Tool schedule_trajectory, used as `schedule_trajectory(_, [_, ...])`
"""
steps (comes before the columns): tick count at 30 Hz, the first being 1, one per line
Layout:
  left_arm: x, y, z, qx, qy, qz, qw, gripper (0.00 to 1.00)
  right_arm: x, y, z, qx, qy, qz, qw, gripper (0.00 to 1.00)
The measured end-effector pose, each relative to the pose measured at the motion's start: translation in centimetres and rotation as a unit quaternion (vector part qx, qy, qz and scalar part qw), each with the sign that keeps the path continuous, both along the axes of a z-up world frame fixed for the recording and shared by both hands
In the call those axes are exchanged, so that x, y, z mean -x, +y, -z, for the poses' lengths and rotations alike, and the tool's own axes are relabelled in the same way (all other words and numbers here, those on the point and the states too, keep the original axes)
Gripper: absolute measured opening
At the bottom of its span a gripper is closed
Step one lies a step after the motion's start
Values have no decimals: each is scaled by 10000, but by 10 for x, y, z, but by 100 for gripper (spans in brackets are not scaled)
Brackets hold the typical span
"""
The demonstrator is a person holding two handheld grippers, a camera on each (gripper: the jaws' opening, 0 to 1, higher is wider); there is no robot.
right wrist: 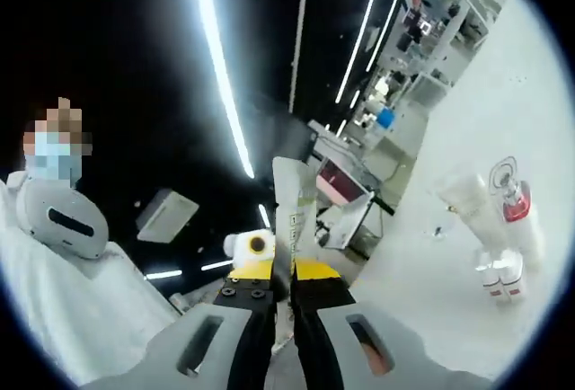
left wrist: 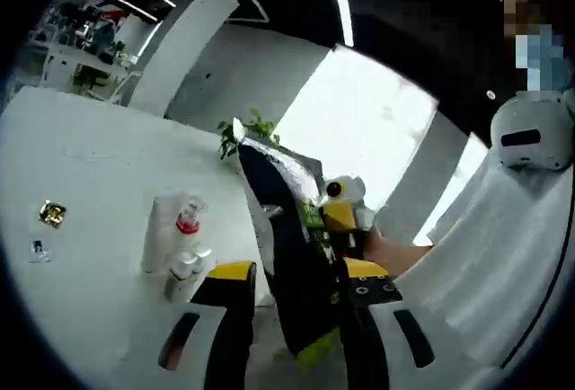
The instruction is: Arrange the skincare products in the storage area until every visible bottle or jar stands upright without overlapping.
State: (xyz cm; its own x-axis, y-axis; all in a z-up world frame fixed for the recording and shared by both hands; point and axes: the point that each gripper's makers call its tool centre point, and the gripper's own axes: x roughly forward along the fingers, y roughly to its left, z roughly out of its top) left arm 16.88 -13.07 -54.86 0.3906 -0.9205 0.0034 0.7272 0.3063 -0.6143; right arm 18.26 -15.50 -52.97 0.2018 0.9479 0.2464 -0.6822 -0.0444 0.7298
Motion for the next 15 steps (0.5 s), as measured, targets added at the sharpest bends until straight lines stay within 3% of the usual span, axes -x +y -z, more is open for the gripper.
schedule_trajectory(1, [1, -1, -8, 268, 37, 38, 9996, 25, 2, 0, -7, -56, -91, -132, 9999, 5])
schedule_trajectory(4, [-2, 0, -17, 621, 153, -44, 9979, 19, 0, -1, -17, -109, -160, -155, 9997, 5])
schedule_trajectory(9, [-10, 2, -17, 740, 226, -397, 9962, 5, -15, -4, -17, -89, -40, 273, 9996, 7])
schedule_trajectory(15, [-14, 1, -10, 849, 428, -797, 9923, 3, -21, -4, -11, 75, 32, 774, 9970, 8])
